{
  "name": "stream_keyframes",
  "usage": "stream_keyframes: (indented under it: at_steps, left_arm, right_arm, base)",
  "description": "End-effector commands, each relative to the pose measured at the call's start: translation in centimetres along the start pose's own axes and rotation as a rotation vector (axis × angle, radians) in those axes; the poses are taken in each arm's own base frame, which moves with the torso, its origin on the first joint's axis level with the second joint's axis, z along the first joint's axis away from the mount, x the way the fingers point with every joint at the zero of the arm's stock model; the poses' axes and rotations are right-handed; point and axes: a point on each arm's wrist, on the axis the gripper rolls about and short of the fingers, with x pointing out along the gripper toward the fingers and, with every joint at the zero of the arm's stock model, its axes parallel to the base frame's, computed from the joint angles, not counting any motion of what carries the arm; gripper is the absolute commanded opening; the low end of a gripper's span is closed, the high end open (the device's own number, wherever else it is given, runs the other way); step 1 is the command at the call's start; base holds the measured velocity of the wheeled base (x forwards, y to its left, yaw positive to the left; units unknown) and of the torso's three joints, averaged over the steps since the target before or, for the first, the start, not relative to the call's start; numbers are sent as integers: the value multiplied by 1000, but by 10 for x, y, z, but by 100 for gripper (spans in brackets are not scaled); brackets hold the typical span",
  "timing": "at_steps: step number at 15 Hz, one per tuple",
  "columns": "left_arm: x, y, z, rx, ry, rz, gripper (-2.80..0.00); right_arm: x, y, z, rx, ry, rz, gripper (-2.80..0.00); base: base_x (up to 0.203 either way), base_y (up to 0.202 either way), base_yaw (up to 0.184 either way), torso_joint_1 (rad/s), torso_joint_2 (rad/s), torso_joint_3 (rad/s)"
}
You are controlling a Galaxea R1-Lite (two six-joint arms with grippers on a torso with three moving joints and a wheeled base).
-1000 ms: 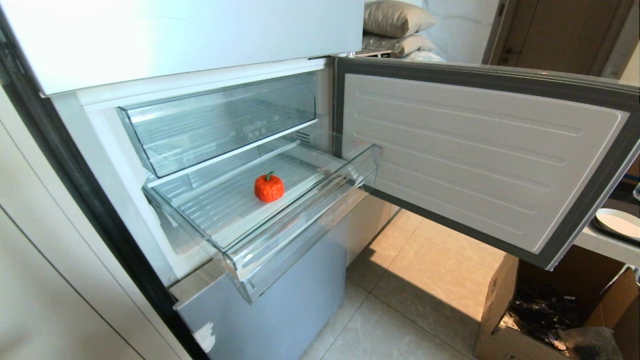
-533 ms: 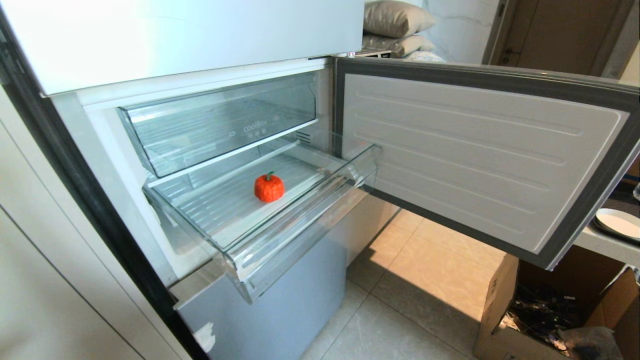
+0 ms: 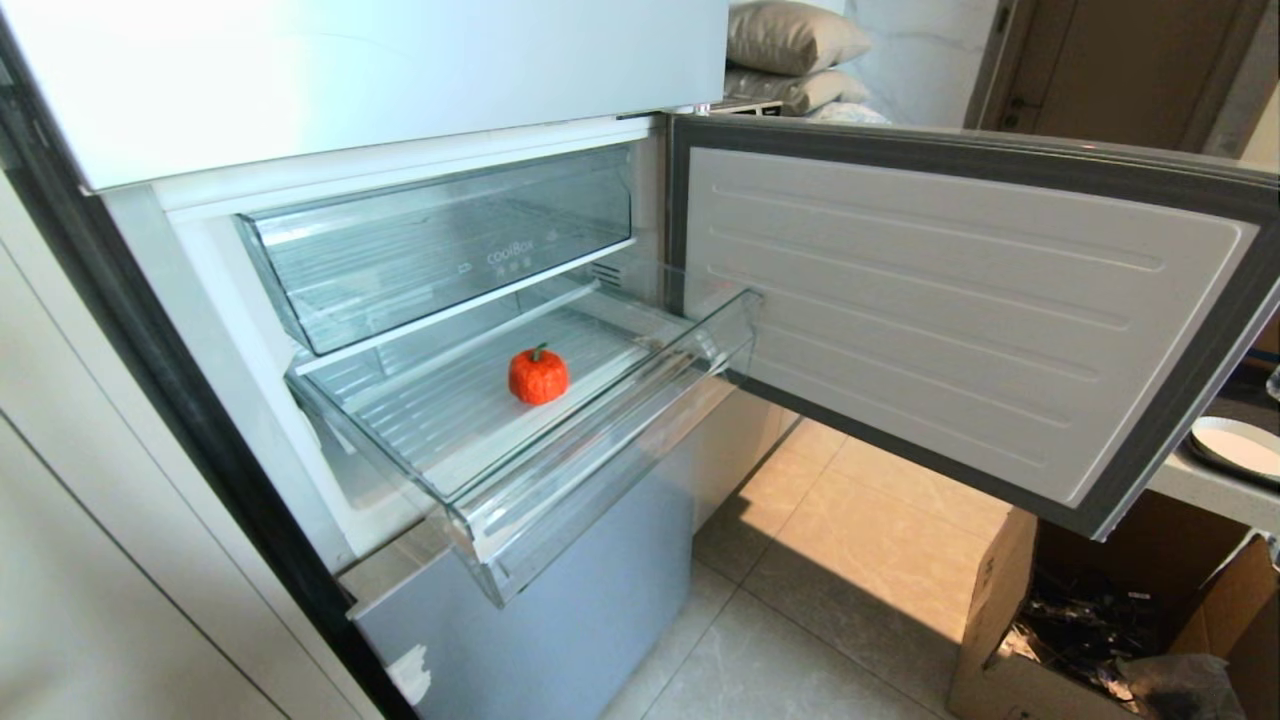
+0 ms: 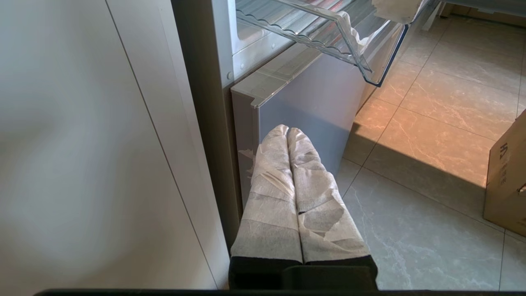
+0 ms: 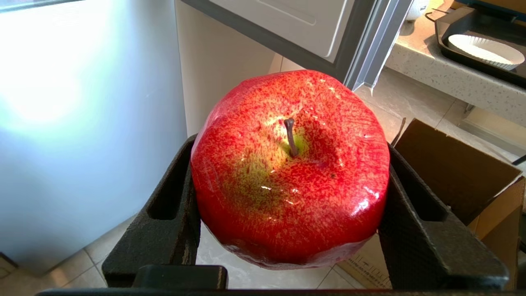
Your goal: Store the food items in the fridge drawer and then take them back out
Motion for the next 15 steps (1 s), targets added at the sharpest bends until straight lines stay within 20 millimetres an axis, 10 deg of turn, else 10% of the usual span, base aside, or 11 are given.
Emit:
stream_keyframes:
  at_steps: [1,15]
  left_arm:
    - [0,0,0,0,0,0,-280]
    - [0,0,0,0,0,0,-280]
  right_arm:
    - [0,0,0,12,4,-5,-280]
    - [0,-1,0,58,3,-24,-280]
  base:
    - [0,0,0,0,0,0]
    - [1,-1,43,1,0,1]
